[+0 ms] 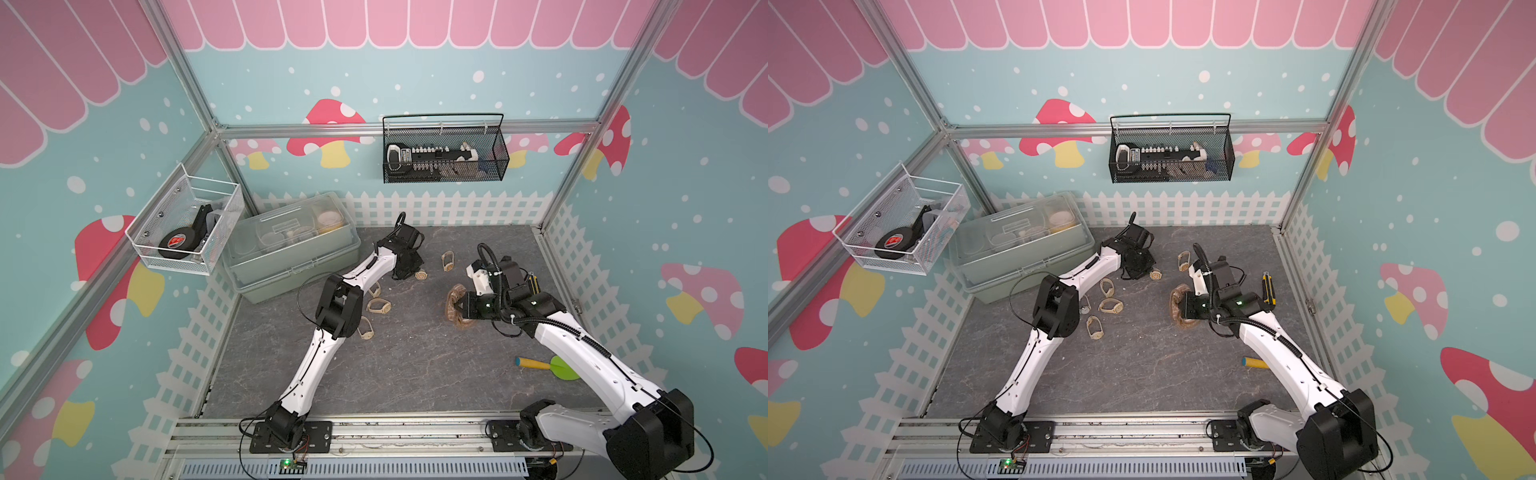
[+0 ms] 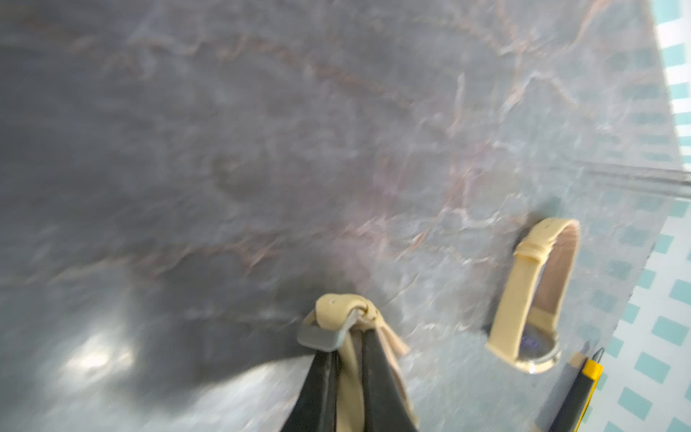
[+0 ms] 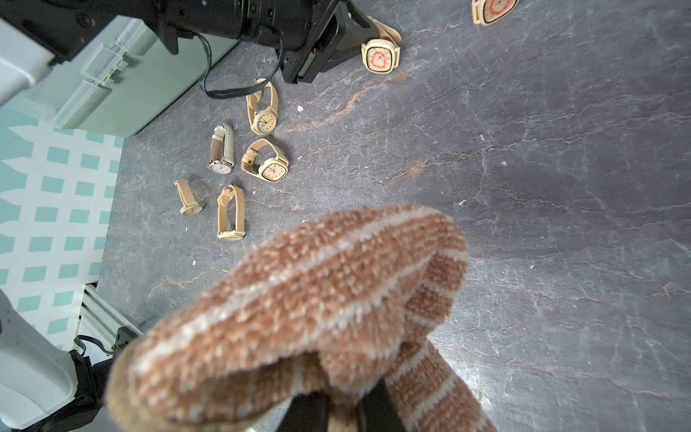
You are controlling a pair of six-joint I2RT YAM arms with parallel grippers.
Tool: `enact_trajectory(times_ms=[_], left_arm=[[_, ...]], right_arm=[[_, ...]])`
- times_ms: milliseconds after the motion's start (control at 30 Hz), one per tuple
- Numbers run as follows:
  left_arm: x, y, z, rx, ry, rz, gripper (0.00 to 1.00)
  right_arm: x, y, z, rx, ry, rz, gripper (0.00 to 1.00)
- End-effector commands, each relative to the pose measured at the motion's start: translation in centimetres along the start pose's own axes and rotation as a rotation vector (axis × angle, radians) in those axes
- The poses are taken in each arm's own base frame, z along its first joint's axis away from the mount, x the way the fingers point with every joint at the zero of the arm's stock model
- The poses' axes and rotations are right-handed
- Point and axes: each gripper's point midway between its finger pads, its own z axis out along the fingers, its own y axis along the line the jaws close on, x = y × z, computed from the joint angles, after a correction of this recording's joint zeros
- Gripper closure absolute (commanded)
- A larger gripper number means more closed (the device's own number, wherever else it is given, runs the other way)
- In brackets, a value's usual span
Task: Wipe the watch dial
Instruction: Move the watch to the center of the board.
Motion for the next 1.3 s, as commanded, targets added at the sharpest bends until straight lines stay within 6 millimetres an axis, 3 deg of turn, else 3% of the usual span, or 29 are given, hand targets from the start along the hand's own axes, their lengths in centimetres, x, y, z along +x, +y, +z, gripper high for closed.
enact_trajectory(times_ms=[0, 300, 467, 533, 767, 933, 1167, 1267], left_arm=[[1.7, 2.8, -1.7, -0.084, 0.041, 0.035, 0.88], [3.3, 7.5, -6.0, -0.128, 0.037, 0.066, 0.89], [4.0, 8.7, -7.6, -0.13, 0.029, 0.073, 0.87], [4.0, 8.6, -8.1, -0.126, 0.024, 0.08, 0.85], [3.7, 7.9, -8.7, -0.105, 0.016, 0.084, 0.6], [3.3, 6.9, -8.9, -0.084, 0.006, 0.083, 0.5], [3.1, 5.0, -8.5, -0.056, 0.01, 0.095, 0.24], [3.3, 4.2, -8.2, -0.054, 0.021, 0.102, 0.22]], right_arm=[[-0.2, 0.0, 0.3, -0.01, -0.007, 0.002, 1.0], [-0.1, 0.1, 1.3, -0.039, -0.007, 0.031, 1.0], [-0.2, 0.2, 1.5, -0.053, -0.015, 0.047, 1.0], [-0.1, 0.2, 1.5, -0.054, -0.016, 0.053, 1.0], [0.3, 0.0, 1.4, -0.054, -0.023, 0.066, 1.0], [0.6, -0.1, 1.3, -0.052, -0.025, 0.07, 1.0], [0.6, -0.1, 1.3, -0.051, -0.023, 0.069, 1.0], [0.6, -0.2, 1.5, -0.049, -0.019, 0.069, 1.0]])
